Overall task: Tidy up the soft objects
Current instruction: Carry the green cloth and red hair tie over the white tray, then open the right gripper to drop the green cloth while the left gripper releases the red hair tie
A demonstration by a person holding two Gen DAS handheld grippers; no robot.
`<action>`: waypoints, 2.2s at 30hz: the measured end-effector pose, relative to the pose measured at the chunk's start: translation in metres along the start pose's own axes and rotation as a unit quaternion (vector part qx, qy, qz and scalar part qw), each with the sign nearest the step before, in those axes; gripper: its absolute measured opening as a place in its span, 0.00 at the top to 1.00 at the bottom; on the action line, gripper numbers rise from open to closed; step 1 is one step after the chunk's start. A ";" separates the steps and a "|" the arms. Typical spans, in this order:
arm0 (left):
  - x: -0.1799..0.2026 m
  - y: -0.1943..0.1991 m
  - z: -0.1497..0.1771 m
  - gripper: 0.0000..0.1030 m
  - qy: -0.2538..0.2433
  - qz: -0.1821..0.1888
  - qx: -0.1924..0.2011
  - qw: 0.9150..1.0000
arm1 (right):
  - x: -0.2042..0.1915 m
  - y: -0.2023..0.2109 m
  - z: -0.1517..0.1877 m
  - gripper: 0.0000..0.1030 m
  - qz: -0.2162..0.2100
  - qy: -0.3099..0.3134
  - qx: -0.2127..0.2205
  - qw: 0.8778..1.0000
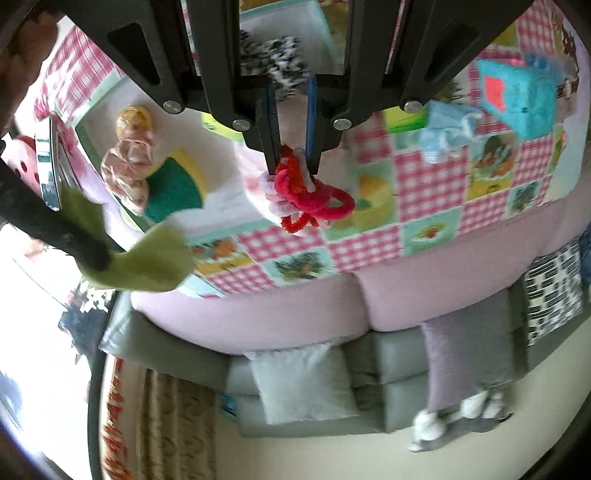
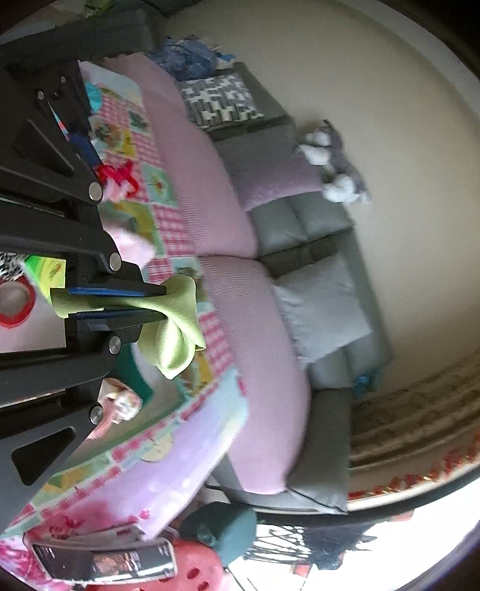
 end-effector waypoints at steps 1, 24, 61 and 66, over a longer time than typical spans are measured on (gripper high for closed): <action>0.004 -0.006 0.001 0.87 -0.002 0.006 -0.007 1.000 | 0.003 -0.009 0.003 0.94 0.000 0.002 -0.017 1.000; 0.021 -0.056 0.017 0.86 -0.009 0.045 -0.077 0.996 | 0.031 -0.072 0.044 0.90 0.082 0.007 -0.173 0.981; -0.095 -0.051 0.055 0.23 0.153 -0.127 -0.150 0.969 | 0.008 -0.065 0.042 0.12 0.107 0.051 -0.185 0.976; -0.102 -0.052 0.056 0.09 0.170 -0.129 -0.138 0.967 | 0.012 -0.065 0.041 0.00 0.119 0.043 -0.181 0.975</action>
Point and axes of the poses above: each gripper's, at about its wrist camera, not at the fingertips, and y roughly against the way its jaws point, x to its right, z to its underside, the point moved 1 cm from there along -y, roughly the way its jaws point, and after that the axes turned 7 degrees about -y, right-handed, at the moved point
